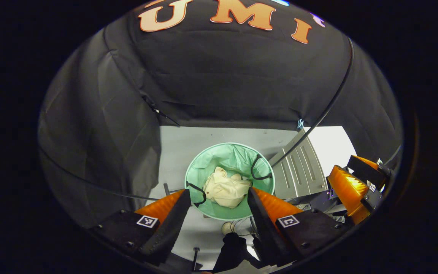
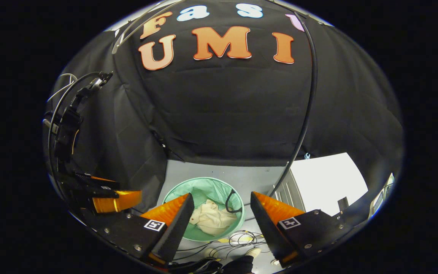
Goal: Grasp the clothes on the hanger with both hands and then place them into the laundry hamper below.
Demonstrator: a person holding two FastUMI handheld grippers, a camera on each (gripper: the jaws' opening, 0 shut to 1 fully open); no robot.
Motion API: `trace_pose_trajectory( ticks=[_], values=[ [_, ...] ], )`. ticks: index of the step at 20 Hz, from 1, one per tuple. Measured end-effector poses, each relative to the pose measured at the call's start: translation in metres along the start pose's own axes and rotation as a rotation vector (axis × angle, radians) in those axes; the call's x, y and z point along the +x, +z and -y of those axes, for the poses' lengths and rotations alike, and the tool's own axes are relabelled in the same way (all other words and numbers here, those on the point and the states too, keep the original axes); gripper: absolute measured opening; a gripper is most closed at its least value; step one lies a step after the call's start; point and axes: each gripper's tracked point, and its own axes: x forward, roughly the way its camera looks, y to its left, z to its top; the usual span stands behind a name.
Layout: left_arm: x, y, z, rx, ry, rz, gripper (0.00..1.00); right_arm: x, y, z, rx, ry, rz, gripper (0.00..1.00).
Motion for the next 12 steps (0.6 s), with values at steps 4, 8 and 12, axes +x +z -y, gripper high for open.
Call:
trace_pose_trajectory(
  ticks=[4,8,12],
  values=[
    [-0.02,0.006,-0.006,-0.01,0.003,0.035,0.98,-0.024,0.02,0.01,0.011,-0.026,0.054,0.93],
    [-0.046,0.02,-0.01,-0.053,-0.013,0.091,0.99,-0.046,0.044,0.017,0.044,-0.045,0.105,0.93],
    [-0.08,0.047,-0.017,-0.06,-0.002,0.184,0.98,-0.075,0.079,0.021,0.057,-0.061,0.179,0.93]
  ],
)
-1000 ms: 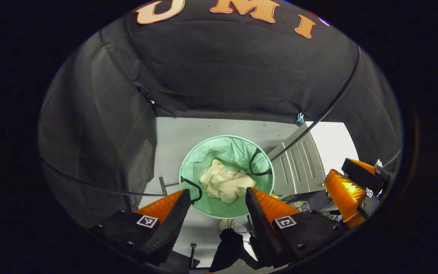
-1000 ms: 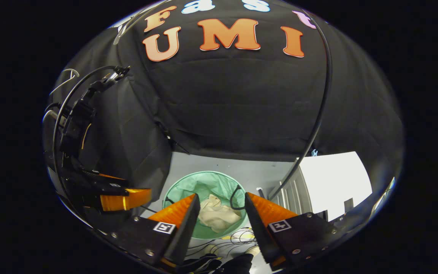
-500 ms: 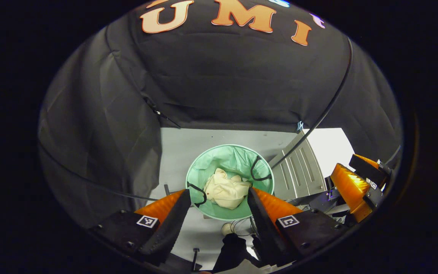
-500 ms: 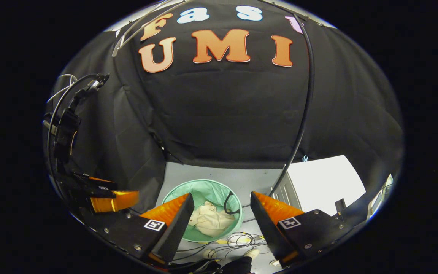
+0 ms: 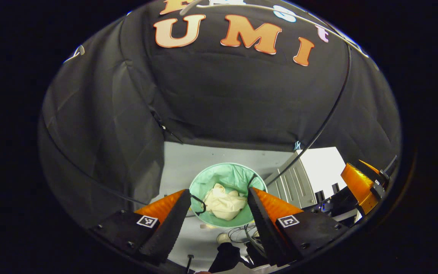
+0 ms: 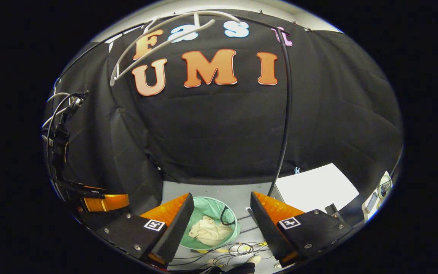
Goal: Grasp the clothes on the hanger with both hands and then place them into the laundry hamper below.
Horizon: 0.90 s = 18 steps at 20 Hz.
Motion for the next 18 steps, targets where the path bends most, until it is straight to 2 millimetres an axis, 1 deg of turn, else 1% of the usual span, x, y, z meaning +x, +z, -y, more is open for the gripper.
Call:
trace_pose_trajectory(
  ticks=[2,3,4,8,9,10,12,13,15,18],
  values=[
    [-0.014,0.019,-0.003,-0.01,0.0,0.055,0.98,-0.009,0.021,0.0,0.0,-0.003,0.039,0.93],
    [-0.021,0.029,-0.005,-0.013,0.002,0.084,1.0,-0.014,0.031,0.0,-0.002,-0.004,0.06,0.93],
    [-0.028,0.038,-0.007,-0.012,0.005,0.116,0.98,-0.019,0.042,-0.001,-0.004,-0.003,0.083,0.93],
    [-0.063,0.082,-0.012,-0.001,0.018,0.251,0.98,-0.047,0.089,-0.011,-0.02,0.013,0.182,0.93],
    [-0.072,0.093,-0.014,-0.004,0.022,0.288,0.98,-0.054,0.098,-0.015,-0.024,0.02,0.205,0.93],
    [-0.08,0.104,-0.015,-0.008,0.024,0.325,1.0,-0.059,0.108,-0.018,-0.028,0.026,0.229,0.93],
    [-0.102,0.126,-0.017,-0.011,0.025,0.402,0.98,-0.073,0.126,-0.021,-0.044,0.033,0.277,0.93],
    [-0.111,0.136,-0.017,-0.007,0.029,0.441,0.98,-0.077,0.134,-0.026,-0.052,0.036,0.301,0.93],
    [-0.129,0.157,-0.022,-0.001,0.041,0.513,0.98,-0.086,0.151,-0.03,-0.057,0.045,0.339,0.93],
    [-0.157,0.178,-0.029,-0.007,0.056,0.619,0.98,-0.1,0.173,-0.041,-0.049,0.066,0.389,0.93]
  ],
)
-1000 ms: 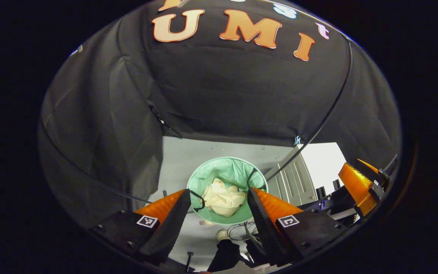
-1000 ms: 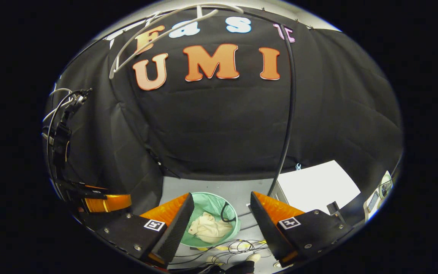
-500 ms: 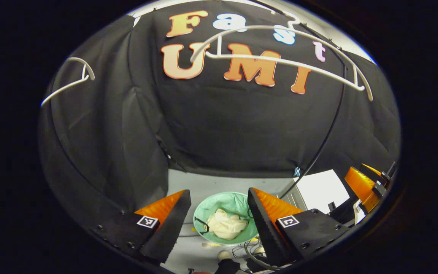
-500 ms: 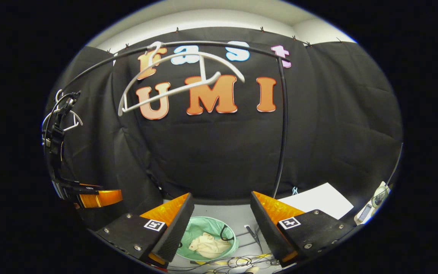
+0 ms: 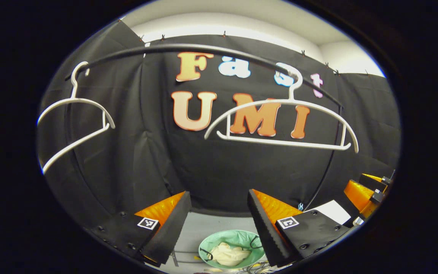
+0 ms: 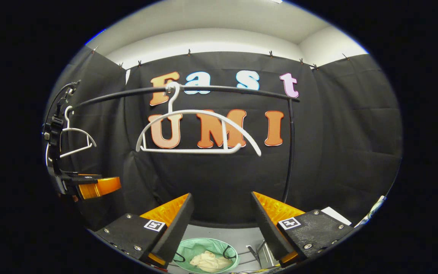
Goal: Grasp the clothes on the hanger with both hands and then place them into the laundry hamper below.
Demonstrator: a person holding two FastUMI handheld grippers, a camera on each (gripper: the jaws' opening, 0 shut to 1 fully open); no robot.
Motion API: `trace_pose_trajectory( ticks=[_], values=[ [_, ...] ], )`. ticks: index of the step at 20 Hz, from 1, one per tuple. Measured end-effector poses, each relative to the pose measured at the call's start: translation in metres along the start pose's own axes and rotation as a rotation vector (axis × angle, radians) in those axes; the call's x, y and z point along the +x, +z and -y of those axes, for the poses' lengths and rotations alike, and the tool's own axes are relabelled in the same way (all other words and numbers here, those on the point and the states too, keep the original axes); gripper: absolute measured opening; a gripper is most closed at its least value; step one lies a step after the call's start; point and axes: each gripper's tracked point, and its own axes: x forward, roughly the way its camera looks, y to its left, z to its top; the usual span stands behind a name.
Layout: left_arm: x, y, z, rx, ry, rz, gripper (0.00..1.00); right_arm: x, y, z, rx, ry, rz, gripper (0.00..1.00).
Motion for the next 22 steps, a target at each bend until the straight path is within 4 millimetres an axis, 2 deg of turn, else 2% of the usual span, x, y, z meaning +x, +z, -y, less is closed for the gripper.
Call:
trace_pose_trajectory(
  ticks=[1,2,3,5,11,12,15,17,22],
  values=[
    [-0.004,0.01,-0.002,-0.006,0.008,0.031,1.0,-0.001,0.009,0.0,-0.003,0.0,0.021,0.93],
    [-0.006,0.018,-0.005,-0.01,0.016,0.054,0.97,-0.001,0.016,0.0,-0.011,-0.002,0.041,0.93],
    [-0.007,0.024,-0.007,-0.011,0.02,0.069,1.0,-0.003,0.021,0.0,-0.022,-0.005,0.057,0.93],
    [-0.009,0.029,-0.012,-0.007,0.028,0.081,0.94,-0.004,0.026,-0.002,-0.031,-0.007,0.071,0.93],
    [-0.005,0.013,-0.012,-0.008,0.027,0.052,0.94,-0.003,0.016,-0.001,-0.023,-0.009,0.054,0.93],
    [-0.003,0.011,-0.014,-0.005,0.027,0.047,0.97,-0.003,0.016,0.0,-0.025,-0.01,0.055,0.93],
    [-0.002,0.014,-0.012,-0.006,0.023,0.047,0.94,0.0,0.017,-0.001,-0.023,-0.017,0.055,0.93],
    [0.001,0.015,-0.013,-0.002,0.023,0.05,0.97,0.002,0.014,-0.001,-0.018,-0.017,0.052,0.93],
    [0.001,0.015,-0.011,0.004,0.015,0.052,0.97,0.003,0.013,0.0,-0.023,-0.024,0.047,0.93]
  ],
)
